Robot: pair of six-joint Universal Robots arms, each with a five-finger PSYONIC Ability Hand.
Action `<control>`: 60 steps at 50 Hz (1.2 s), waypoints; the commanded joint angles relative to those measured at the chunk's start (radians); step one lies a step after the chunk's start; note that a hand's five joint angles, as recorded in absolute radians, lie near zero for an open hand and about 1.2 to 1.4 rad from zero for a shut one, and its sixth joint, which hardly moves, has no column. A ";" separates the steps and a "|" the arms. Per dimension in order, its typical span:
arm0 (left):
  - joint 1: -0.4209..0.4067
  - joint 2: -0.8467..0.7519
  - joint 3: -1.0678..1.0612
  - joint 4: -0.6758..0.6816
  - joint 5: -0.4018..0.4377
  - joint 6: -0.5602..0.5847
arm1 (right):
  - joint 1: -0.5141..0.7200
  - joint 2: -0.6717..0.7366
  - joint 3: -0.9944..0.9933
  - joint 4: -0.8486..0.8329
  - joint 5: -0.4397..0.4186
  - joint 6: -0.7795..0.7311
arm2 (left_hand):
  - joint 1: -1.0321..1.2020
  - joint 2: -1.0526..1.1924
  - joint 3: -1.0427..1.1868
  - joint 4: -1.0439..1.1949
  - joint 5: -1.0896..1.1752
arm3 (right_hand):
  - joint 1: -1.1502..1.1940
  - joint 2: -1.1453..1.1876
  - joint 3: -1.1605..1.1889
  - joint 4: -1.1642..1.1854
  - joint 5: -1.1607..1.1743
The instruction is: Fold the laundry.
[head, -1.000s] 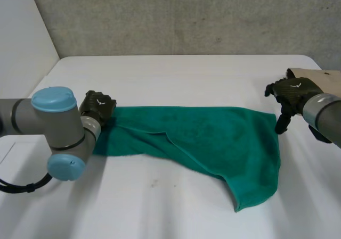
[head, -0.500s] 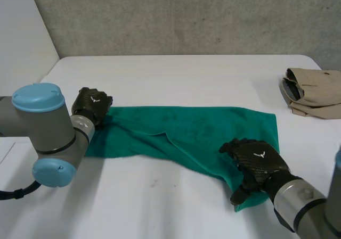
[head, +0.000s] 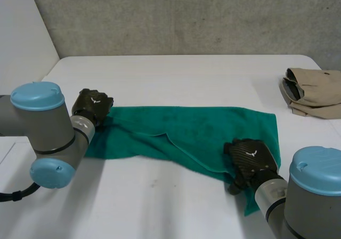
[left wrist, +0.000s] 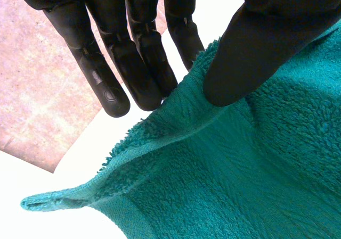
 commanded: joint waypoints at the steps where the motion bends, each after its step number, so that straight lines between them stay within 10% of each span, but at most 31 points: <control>1: 0.003 0.014 0.000 -0.021 -0.001 0.000 | -0.023 -0.030 0.033 0.005 0.005 -0.063 | 0.267 0.198 0.203 0.194 0.239 | 0.205 0.143 0.138 0.135 0.154; 6: 0.003 0.034 -0.006 -0.048 -0.001 -0.002 | -0.061 -0.060 0.047 0.016 0.002 -0.103 | 0.267 0.198 0.203 0.194 0.239 | 0.487 0.424 0.419 0.416 0.435; 8: 0.005 0.048 -0.017 -0.062 -0.001 -0.002 | -0.087 -0.093 0.054 0.019 -0.004 -0.133 | 0.267 0.198 0.203 0.194 0.239 | 0.997 0.934 0.929 0.926 0.945; 20: 0.012 0.325 -0.135 -0.224 0.005 0.003 | -0.332 -0.375 -0.126 0.339 -0.233 -0.604 | 0.267 0.198 0.203 0.194 0.239 | 1.000 0.937 0.932 0.930 0.948; 38: 0.051 0.731 -0.241 -0.538 0.155 0.003 | -0.431 -0.394 -0.490 0.883 -0.395 -0.705 | 0.267 0.198 0.203 0.194 0.239 | 1.000 0.937 0.932 0.930 0.948; 50: 0.049 0.317 -0.209 -0.283 0.125 0.009 | -0.414 0.029 -0.549 0.788 -0.350 -0.710 | 0.267 0.198 0.203 0.194 0.239 | 1.000 0.937 0.932 0.930 0.948; 60: 0.040 -0.013 0.265 -0.209 -0.001 -0.003 | -0.336 0.195 -0.947 0.527 -0.190 -0.608 | 0.267 0.198 0.203 0.194 0.239 | 1.000 0.937 0.932 0.930 0.948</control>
